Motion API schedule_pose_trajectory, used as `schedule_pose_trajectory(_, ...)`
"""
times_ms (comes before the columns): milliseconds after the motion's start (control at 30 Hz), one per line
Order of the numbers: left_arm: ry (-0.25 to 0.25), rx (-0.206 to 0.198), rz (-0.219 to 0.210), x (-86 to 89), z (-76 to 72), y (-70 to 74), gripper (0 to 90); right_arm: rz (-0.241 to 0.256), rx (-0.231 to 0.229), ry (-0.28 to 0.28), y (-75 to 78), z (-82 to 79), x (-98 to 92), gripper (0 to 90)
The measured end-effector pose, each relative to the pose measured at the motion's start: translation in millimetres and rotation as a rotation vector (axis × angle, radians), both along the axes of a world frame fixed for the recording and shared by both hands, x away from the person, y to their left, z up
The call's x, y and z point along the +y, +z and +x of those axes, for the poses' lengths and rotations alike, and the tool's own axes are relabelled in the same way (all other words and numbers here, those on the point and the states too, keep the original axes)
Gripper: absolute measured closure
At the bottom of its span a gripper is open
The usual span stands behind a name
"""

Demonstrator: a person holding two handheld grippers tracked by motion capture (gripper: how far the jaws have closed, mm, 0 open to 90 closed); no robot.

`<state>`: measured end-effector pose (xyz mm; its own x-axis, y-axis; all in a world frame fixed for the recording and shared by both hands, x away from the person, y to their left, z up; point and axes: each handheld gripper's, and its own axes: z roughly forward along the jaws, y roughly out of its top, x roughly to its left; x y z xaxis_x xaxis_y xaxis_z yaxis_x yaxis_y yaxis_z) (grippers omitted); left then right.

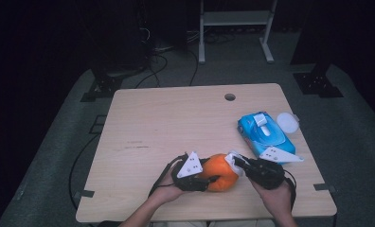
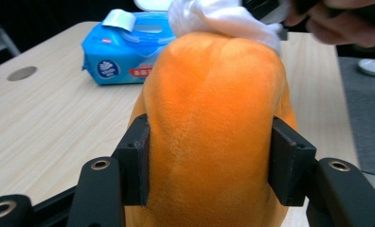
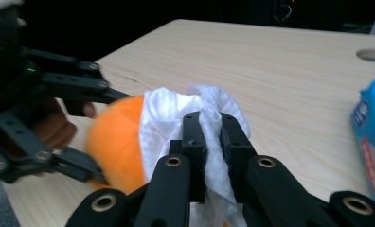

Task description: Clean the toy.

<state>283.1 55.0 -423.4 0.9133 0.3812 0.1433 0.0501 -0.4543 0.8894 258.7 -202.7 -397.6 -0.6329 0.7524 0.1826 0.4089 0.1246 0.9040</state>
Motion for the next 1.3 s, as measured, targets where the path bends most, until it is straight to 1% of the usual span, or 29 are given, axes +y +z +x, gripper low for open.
schedule_pose_trajectory(33,0.008,-0.008,0.006,0.0,0.1,0.4,43.0,-0.005,-0.022,0.023,3.2,-3.3,5.1,82.5)
schedule_pose_trajectory(67,0.019,-0.013,0.009,0.7,0.7,0.8,43.0,-0.005,-0.032,0.042,4.9,-4.7,7.8,82.5)
schedule_pose_trajectory(100,0.029,-0.013,0.006,1.2,1.5,0.3,43.0,-0.014,-0.042,0.053,6.2,-5.9,11.2,82.5)
schedule_pose_trajectory(167,0.026,-0.006,0.012,0.6,0.6,-0.9,42.6,-0.029,-0.044,0.057,5.2,-5.1,13.6,82.5)
schedule_pose_trajectory(233,0.011,0.004,0.017,-1.3,-0.8,-1.4,40.4,0.0,-0.016,0.048,1.1,-0.4,8.1,82.5)
schedule_pose_trajectory(300,-0.002,0.007,0.016,-4.1,-3.2,-2.3,36.4,0.009,0.011,0.012,-3.9,4.6,-0.6,82.5)
schedule_pose_trajectory(333,-0.016,0.007,0.019,-5.4,-4.5,-3.2,34.8,0.015,0.02,0.002,-5.7,6.4,-3.7,82.5)
schedule_pose_trajectory(400,-0.047,0.004,0.025,-8.8,-8.9,-5.0,32.6,0.033,0.056,-0.025,-9.9,10.9,-10.8,82.5)
schedule_pose_trajectory(433,-0.067,0.011,0.033,-9.5,-9.8,-4.6,31.5,0.04,0.067,-0.027,-12.3,12.8,-13.0,82.5)
schedule_pose_trajectory(533,-0.114,0.048,0.007,-6.6,-8.0,-2.2,29.1,0.034,0.083,-0.018,-15.2,14.4,-12.3,82.5)
schedule_pose_trajectory(567,-0.113,0.057,-0.005,-3.5,-5.6,-1.0,28.3,0.034,0.083,-0.015,-15.9,14.7,-12.2,82.5)
schedule_pose_trajectory(600,-0.097,0.068,-0.018,0.0,-2.0,0.1,26.6,0.039,0.089,-0.013,-16.3,14.7,-12.3,82.5)
schedule_pose_trajectory(667,-0.072,0.077,-0.022,1.6,0.8,-1.1,22.9,0.044,0.093,-0.006,-16.4,14.5,-11.8,82.5)
schedule_pose_trajectory(700,-0.069,0.071,-0.017,1.5,1.0,-3.1,22.9,0.046,0.092,-0.003,-15.3,13.1,-10.1,82.5)
schedule_pose_trajectory(733,-0.07,0.071,-0.013,0.7,0.4,-5.3,23.7,0.042,0.08,0.008,-13.2,10.6,-6.9,82.5)
schedule_pose_trajectory(800,-0.062,0.072,-0.013,-1.6,-1.1,-8.1,24.0,0.013,0.044,0.042,-7.7,3.3,2.2,82.5)
schedule_pose_trajectory(867,-0.065,0.072,-0.004,-3.8,-2.8,-8.6,24.2,0.018,0.014,0.092,-2.1,-4.0,10.9,82.5)
schedule_pose_trajectory(900,-0.073,0.076,-0.005,-4.2,-3.4,-8.2,24.3,-0.002,0.0,0.102,-0.4,-5.6,13.9,82.5)
schedule_pose_trajectory(933,-0.084,0.082,0.0,-2.9,-3.1,-6.9,24.3,-0.021,-0.007,0.1,0.3,-6.3,15.0,82.6)
schedule_pose_trajectory(967,-0.104,0.095,-0.008,-0.9,-1.7,-5.3,24.2,-0.016,-0.001,0.1,-0.6,-5.2,13.5,82.6)
schedule_pose_trajectory(1000,-0.118,0.118,-0.029,1.9,0.6,-3.7,24.0,-0.002,0.016,0.095,-2.5,-3.1,10.5,82.6)
schedule_pose_trajectory(1033,-0.126,0.152,-0.071,5.2,3.6,-2.2,23.9,0.006,0.034,0.093,-4.7,-0.7,7.5,82.6)
schedule_pose_trajectory(1067,-0.128,0.174,-0.097,7.9,6.1,-0.8,23.7,0.008,0.049,0.104,-6.8,1.5,5.4,82.5)
schedule_pose_trajectory(1100,-0.126,0.188,-0.121,10.9,8.7,1.0,23.0,0.007,0.064,0.119,-7.6,2.8,4.5,82.5)
schedule_pose_trajectory(1133,-0.113,0.184,-0.135,12.8,10.6,2.2,22.6,0.008,0.072,0.139,-7.7,3.2,4.2,82.5)
schedule_pose_trajectory(1167,-0.098,0.189,-0.144,13.4,12.6,2.2,22.4,0.007,0.075,0.153,-7.1,2.7,5.2,82.6)
schedule_pose_trajectory(1200,-0.098,0.201,-0.139,13.0,13.6,0.7,21.6,0.005,0.076,0.177,-6.6,2.6,7.0,82.5)
schedule_pose_trajectory(1267,-0.107,0.22,-0.12,10.7,13.2,-4.7,24.5,-0.004,0.076,0.18,-6.2,1.9,9.2,82.5)
schedule_pose_trajectory(1300,-0.113,0.227,-0.118,9.5,12.1,-6.5,26.4,-0.009,0.083,0.174,-5.8,1.9,8.3,82.5)
